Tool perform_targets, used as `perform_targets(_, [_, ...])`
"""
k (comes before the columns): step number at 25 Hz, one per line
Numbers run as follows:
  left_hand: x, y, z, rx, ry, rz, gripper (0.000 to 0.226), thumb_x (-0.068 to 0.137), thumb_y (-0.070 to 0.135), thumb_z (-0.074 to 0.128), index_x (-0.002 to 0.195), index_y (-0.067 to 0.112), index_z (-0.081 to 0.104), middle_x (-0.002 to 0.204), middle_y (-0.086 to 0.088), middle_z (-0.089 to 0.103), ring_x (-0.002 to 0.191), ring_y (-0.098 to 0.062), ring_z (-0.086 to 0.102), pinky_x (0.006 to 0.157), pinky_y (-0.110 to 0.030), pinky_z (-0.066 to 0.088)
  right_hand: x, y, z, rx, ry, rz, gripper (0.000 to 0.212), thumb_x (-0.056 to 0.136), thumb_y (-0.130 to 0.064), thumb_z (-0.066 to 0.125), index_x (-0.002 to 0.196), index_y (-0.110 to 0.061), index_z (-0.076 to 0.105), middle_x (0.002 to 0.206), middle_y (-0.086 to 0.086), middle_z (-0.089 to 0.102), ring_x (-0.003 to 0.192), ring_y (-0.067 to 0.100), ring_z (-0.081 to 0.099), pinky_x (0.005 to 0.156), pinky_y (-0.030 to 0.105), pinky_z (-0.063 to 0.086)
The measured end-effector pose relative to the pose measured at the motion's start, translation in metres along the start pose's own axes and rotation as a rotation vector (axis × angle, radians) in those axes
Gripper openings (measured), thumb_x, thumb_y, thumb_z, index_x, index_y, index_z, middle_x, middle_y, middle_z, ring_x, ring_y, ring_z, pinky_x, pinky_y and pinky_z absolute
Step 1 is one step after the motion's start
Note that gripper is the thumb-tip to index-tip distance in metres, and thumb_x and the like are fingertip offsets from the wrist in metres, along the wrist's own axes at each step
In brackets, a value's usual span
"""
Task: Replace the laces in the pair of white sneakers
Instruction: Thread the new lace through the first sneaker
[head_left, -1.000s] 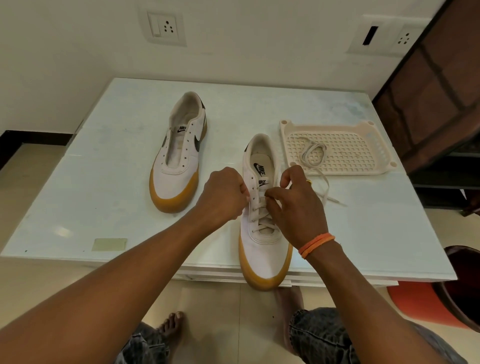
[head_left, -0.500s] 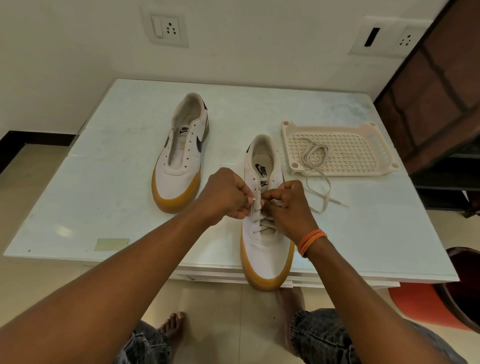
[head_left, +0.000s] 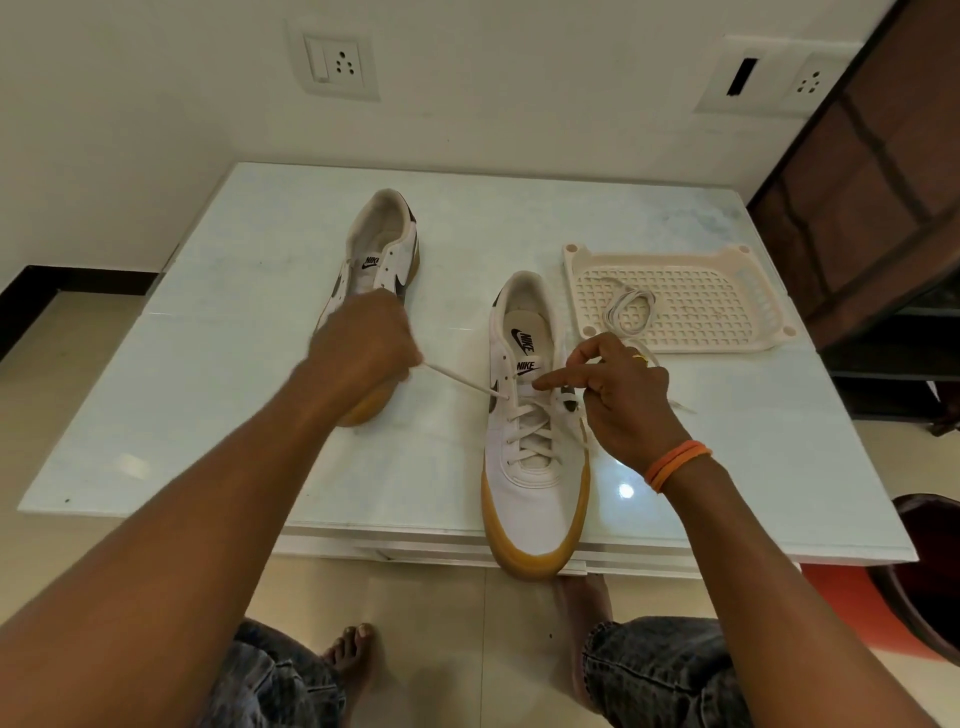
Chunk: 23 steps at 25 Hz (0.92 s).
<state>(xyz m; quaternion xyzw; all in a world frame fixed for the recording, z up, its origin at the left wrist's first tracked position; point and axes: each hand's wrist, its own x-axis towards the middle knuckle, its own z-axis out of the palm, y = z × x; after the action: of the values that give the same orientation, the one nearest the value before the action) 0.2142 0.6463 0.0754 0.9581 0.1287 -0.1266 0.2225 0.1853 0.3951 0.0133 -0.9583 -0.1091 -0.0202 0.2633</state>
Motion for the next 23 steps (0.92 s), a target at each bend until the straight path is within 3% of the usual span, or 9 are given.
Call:
perform_targets(3, [0.005,-0.016,-0.016,0.243,0.264,-0.064,0.015,0.081,0.017,0.067,0.091,0.008,0.060,0.093,-0.012,0.064,0.083,-0.033,0.064,0.074,-0.036,0.051,0.000,-0.006,-0.002,0.008,0.013,0.026,0.069,0.075,0.018,0.043,0.095,-0.041,0.073,0.097,-0.006,0.052,0.101,0.019,0.049,0.082,0.034,0.021])
perform_targets(6, [0.001,-0.017,-0.012,0.349,0.301,-0.085,0.017,0.087,0.012,0.061,0.102,0.005,0.061,0.103,-0.016,0.061,0.095,-0.037,0.062,0.072,-0.037,0.042,0.001,-0.002,-0.002,0.061,0.026,0.022,0.075,0.074,0.021,0.041,0.090,-0.047,0.068,0.096,-0.008,0.051,0.103,0.018,0.049,0.078,0.030,0.016])
perform_targets(9, [-0.003,-0.008,0.007,0.217,0.114,0.119,0.036,0.088,0.018,0.066,0.121,0.006,0.057,0.123,-0.014,0.055,0.109,-0.034,0.057,0.081,-0.035,0.043,0.002,-0.002,-0.006,0.251,0.016,0.005,0.067,0.077,0.015,0.045,0.100,-0.043,0.070,0.096,-0.008,0.050,0.101,0.011,0.051,0.091,0.030,0.032])
perform_targets(11, [-0.012,0.005,0.021,-0.049,-0.141,0.269,0.044,0.083,0.018,0.075,0.123,0.008,0.059,0.126,-0.010,0.055,0.103,-0.029,0.063,0.085,-0.037,0.052,0.003,-0.004,-0.014,0.398,0.044,0.021,0.048,0.081,0.008,0.055,0.102,-0.032,0.073,0.097,-0.004,0.056,0.090,0.004,0.055,0.087,0.016,0.043])
perform_targets(14, [-0.029,0.024,0.042,-0.196,-0.279,0.313,0.026,0.085,0.017,0.073,0.107,0.009,0.063,0.107,-0.006,0.064,0.075,-0.023,0.072,0.069,-0.036,0.060,-0.001,-0.003,-0.022,0.391,-0.026,0.012,0.015,0.077,-0.013,0.077,0.086,-0.022,0.070,0.085,-0.005,0.066,0.067,0.003,0.060,0.067,0.013,0.046])
perform_targets(16, [-0.031,0.028,0.051,-0.244,-0.252,0.285,0.015,0.087,0.016,0.071,0.098,0.011,0.063,0.092,-0.006,0.067,0.067,-0.019,0.070,0.063,-0.030,0.059,-0.007,0.001,-0.020,0.303,-0.137,0.007,0.025,0.068,-0.030,0.086,0.081,-0.022,0.066,0.076,-0.008,0.066,0.061,0.001,0.057,0.059,0.014,0.046])
perform_targets(19, [-0.029,0.028,0.051,-0.234,-0.197,0.289,0.011,0.085,0.017,0.074,0.090,0.011,0.066,0.078,-0.003,0.067,0.055,-0.010,0.062,0.053,-0.018,0.049,-0.013,0.002,-0.012,0.180,-0.193,0.021,0.032,0.064,-0.043,0.086,0.082,-0.027,0.064,0.075,-0.011,0.063,0.064,0.002,0.057,0.062,0.022,0.050])
perform_targets(23, [-0.032,0.031,0.050,-0.190,-0.155,0.285,0.011,0.082,0.018,0.077,0.088,0.011,0.071,0.071,0.005,0.062,0.058,-0.005,0.056,0.052,-0.014,0.041,-0.016,-0.004,-0.005,0.185,-0.148,0.000,0.012,0.079,-0.031,0.076,0.080,-0.023,0.068,0.075,-0.014,0.061,0.070,0.002,0.056,0.070,0.029,0.052])
